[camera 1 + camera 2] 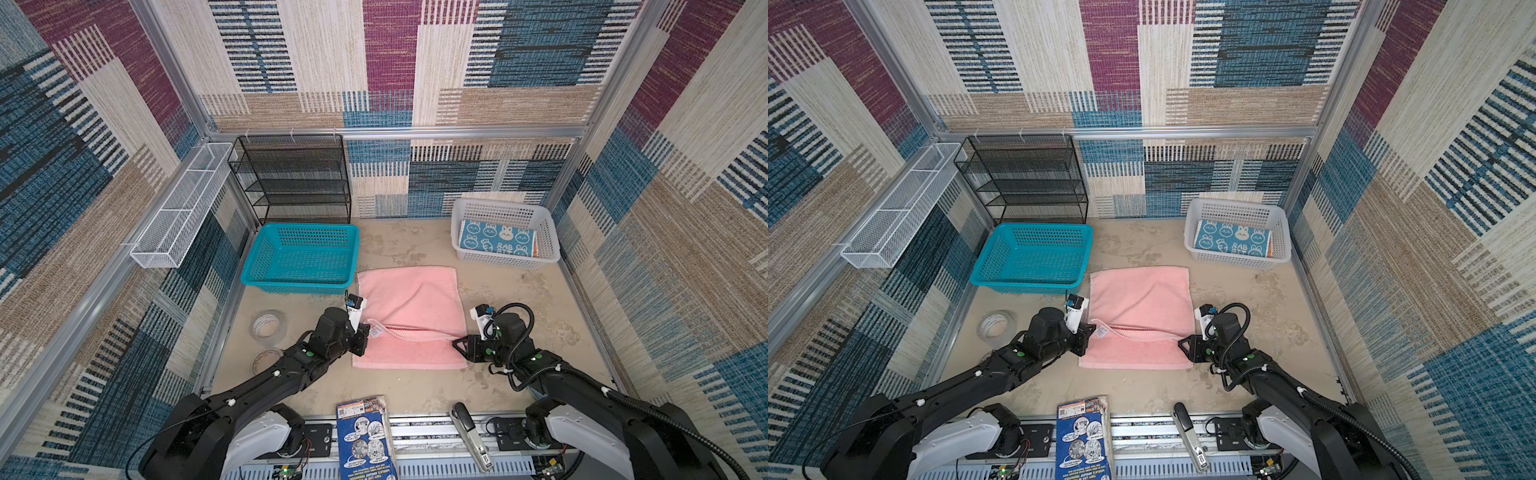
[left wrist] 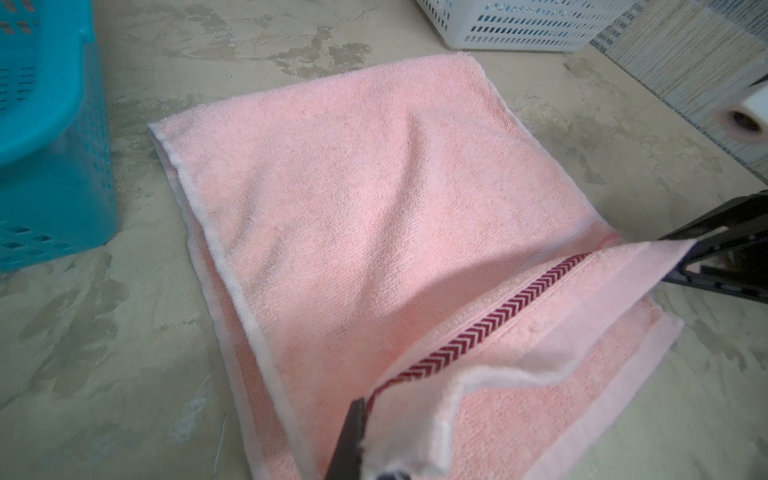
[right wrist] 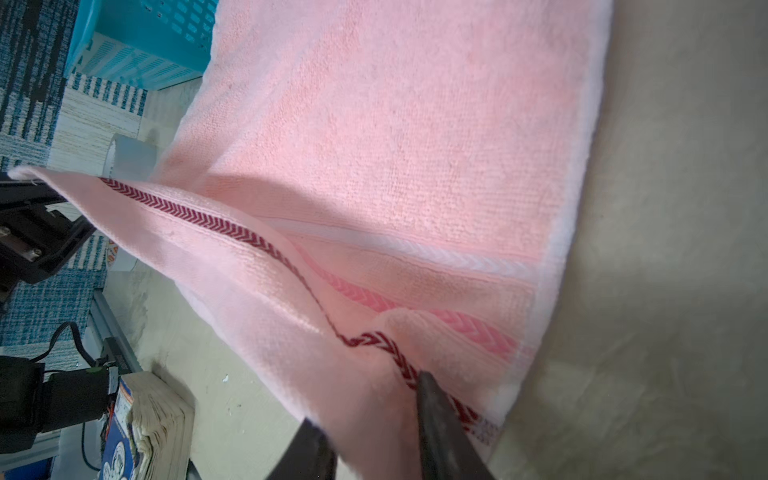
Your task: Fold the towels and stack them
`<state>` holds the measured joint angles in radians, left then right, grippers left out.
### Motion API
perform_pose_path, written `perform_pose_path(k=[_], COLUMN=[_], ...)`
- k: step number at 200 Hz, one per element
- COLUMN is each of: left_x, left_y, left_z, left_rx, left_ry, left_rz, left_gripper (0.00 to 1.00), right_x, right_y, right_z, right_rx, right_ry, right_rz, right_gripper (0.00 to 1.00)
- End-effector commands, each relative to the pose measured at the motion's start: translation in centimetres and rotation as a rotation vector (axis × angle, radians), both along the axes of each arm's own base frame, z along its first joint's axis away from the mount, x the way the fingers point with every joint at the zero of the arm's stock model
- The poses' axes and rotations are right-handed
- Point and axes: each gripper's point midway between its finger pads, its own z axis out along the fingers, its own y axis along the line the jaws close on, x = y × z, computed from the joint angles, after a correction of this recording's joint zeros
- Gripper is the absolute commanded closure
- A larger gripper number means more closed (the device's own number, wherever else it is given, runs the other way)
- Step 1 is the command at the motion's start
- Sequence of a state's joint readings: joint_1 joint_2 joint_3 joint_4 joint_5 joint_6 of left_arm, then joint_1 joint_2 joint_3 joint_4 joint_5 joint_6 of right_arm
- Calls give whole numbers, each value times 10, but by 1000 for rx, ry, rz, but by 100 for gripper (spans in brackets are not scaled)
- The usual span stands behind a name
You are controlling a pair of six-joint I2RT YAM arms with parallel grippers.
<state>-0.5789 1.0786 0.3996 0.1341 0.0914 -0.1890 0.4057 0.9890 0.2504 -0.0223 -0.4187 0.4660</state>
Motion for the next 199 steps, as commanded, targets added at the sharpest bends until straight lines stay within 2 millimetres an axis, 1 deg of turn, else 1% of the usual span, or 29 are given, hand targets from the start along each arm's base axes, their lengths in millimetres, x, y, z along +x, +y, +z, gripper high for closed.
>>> perform_pose_path(k=[1,45,62,85,121,143,158,177,199], left_x=[-3,-13,-17,-22,-27,-25,-23,-17,-7], left_y=[-3,3,6,10,21,29,30,28,24], left_z=[9,19,24,33,57,69,76,80,79], left_rx=[-54,-84,-93,-113,-160,-173,-177,-171,-146], left_ry=[0,-8,-10,-22,-82,-125,-144,-148,-124], left_rz=[2,13,21,32,76,119,128,133,146], left_gripper=[86,81,81,80,81,81,80,79,77], right_x=[-4,-9,-9,-11,-11,-10,-8,-4,7], right_y=[7,5,5,4,4,4,3,1,-3], right_z=[6,9,10,12,17,24,30,37,44], right_rx=[29,37,42,50,60,68,70,56,30], right_ry=[-12,-23,-31,-37,-56,-75,-89,-109,-127], right_rz=[43,44,40,37,34,29,21,3,-34], right_gripper=[63,58,57,55,52,50,47,44,40])
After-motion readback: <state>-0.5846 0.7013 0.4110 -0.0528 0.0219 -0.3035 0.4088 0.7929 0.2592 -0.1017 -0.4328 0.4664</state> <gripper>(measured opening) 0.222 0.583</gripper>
